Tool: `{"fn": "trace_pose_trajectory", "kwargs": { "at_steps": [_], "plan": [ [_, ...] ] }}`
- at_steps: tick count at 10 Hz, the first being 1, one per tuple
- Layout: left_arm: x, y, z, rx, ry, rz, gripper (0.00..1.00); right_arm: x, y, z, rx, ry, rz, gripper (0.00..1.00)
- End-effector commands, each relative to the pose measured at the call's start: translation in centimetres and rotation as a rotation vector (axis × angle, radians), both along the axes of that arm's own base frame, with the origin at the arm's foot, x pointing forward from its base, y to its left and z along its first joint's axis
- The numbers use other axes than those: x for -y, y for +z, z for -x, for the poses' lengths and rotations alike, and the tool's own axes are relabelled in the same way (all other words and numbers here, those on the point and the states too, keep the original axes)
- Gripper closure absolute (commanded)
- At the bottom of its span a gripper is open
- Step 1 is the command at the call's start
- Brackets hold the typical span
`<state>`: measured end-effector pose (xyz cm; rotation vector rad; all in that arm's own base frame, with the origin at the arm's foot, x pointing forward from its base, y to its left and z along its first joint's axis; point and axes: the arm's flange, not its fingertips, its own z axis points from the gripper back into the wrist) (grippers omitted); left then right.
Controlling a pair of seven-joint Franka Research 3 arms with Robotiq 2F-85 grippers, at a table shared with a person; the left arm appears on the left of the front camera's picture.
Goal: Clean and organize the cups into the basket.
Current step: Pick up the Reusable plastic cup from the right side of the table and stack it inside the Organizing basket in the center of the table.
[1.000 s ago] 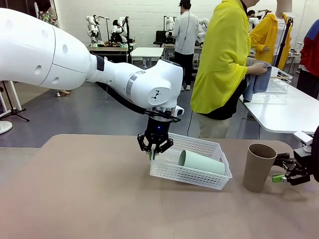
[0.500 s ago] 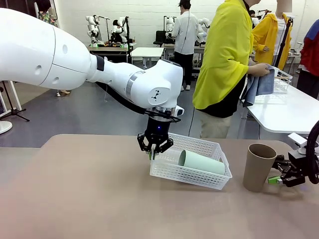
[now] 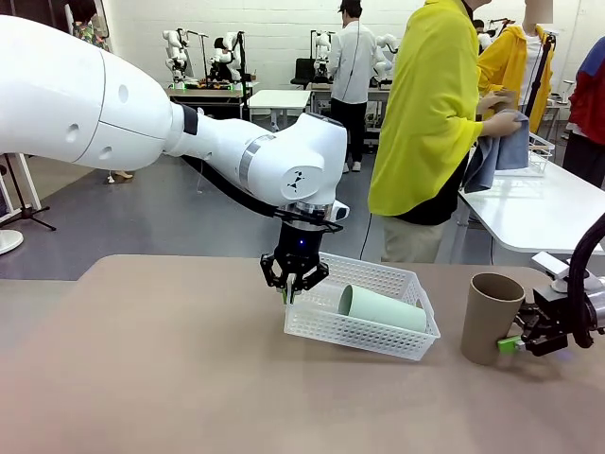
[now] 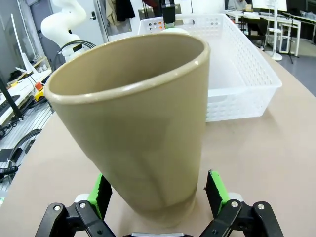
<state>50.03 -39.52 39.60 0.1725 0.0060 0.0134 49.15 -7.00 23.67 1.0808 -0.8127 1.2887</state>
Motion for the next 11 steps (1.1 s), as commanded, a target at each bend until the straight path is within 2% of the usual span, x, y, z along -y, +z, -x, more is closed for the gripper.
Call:
{"fn": "trace_pose_trajectory", "kwargs": {
  "at_steps": [1,4,5,6,7,9,11],
  "plan": [
    [-0.3,-0.1,0.3,0.004,-0.004,0.013,1.00,-0.9,0.2,-0.2,-0.009,0.040,-0.004,0.00],
    [-0.3,-0.1,0.3,0.004,-0.004,0.013,1.00,-1.9,0.2,-0.2,-0.016,0.075,-0.012,0.00],
    [-0.3,-0.1,0.3,0.004,-0.004,0.013,1.00,-1.7,0.3,-0.2,-0.016,0.080,-0.019,0.38],
    [-0.3,-0.1,0.3,0.004,-0.004,0.013,1.00,-1.5,0.3,-0.2,-0.017,0.080,-0.020,0.60],
    [-0.3,-0.1,0.3,0.004,-0.004,0.013,1.00,-1.3,0.4,-0.1,-0.016,0.078,-0.027,0.98],
    [-0.3,-0.1,0.3,0.004,-0.004,0.013,1.00,-1.4,1.1,0.3,-0.007,0.072,-0.016,1.00],
    [-0.3,-0.1,0.3,0.004,-0.004,0.013,1.00,-2.3,5.6,1.2,0.003,-0.068,0.022,1.00]
  ]
}}
